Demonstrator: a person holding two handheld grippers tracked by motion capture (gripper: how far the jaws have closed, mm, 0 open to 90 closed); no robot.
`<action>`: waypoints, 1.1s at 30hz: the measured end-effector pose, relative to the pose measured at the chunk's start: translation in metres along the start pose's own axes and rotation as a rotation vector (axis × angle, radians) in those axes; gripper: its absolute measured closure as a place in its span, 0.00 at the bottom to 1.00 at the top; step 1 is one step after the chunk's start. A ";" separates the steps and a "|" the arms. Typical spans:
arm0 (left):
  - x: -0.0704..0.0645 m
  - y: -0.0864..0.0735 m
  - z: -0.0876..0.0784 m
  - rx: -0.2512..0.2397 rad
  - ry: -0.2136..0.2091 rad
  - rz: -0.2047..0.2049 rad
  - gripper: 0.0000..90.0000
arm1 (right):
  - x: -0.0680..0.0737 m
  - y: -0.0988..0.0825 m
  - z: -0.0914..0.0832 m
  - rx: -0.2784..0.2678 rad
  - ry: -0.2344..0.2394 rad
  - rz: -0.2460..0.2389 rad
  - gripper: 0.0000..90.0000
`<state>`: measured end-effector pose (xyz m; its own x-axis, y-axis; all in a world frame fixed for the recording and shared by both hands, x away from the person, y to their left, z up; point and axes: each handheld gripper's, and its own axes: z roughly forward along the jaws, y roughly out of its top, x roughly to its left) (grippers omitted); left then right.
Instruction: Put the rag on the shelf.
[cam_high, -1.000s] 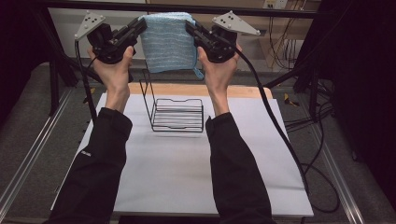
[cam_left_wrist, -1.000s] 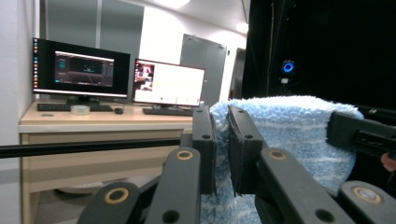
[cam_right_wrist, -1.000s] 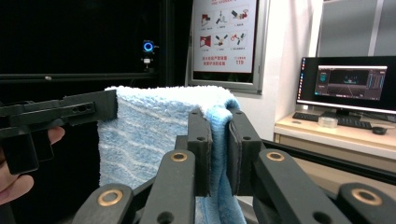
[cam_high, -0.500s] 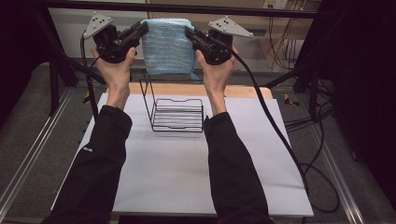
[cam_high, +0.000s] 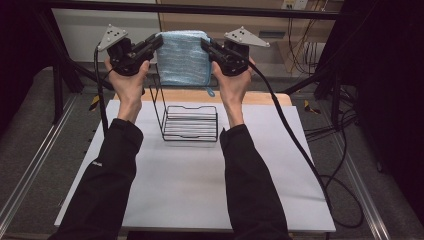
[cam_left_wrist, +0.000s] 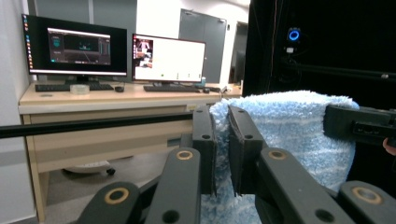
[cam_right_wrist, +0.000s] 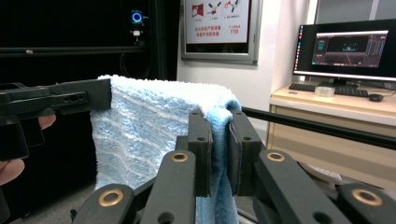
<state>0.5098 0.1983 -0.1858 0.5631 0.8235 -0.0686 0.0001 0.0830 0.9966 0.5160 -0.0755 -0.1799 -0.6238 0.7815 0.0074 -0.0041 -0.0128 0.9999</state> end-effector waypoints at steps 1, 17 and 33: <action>0.000 -0.003 0.000 0.006 -0.001 0.001 0.91 | -0.001 -0.002 0.000 0.005 0.000 -0.003 0.91; 0.003 -0.032 0.000 0.066 -0.022 0.002 0.91 | -0.004 -0.032 -0.005 0.058 0.016 0.015 0.91; -0.002 -0.042 -0.021 0.083 -0.069 0.020 0.91 | 0.004 -0.040 -0.018 0.089 0.051 0.017 0.91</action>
<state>0.4919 0.2051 -0.2287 0.6194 0.7836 -0.0485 0.0551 0.0183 0.9983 0.4997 -0.0831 -0.2205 -0.6622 0.7489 0.0262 0.0746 0.0311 0.9967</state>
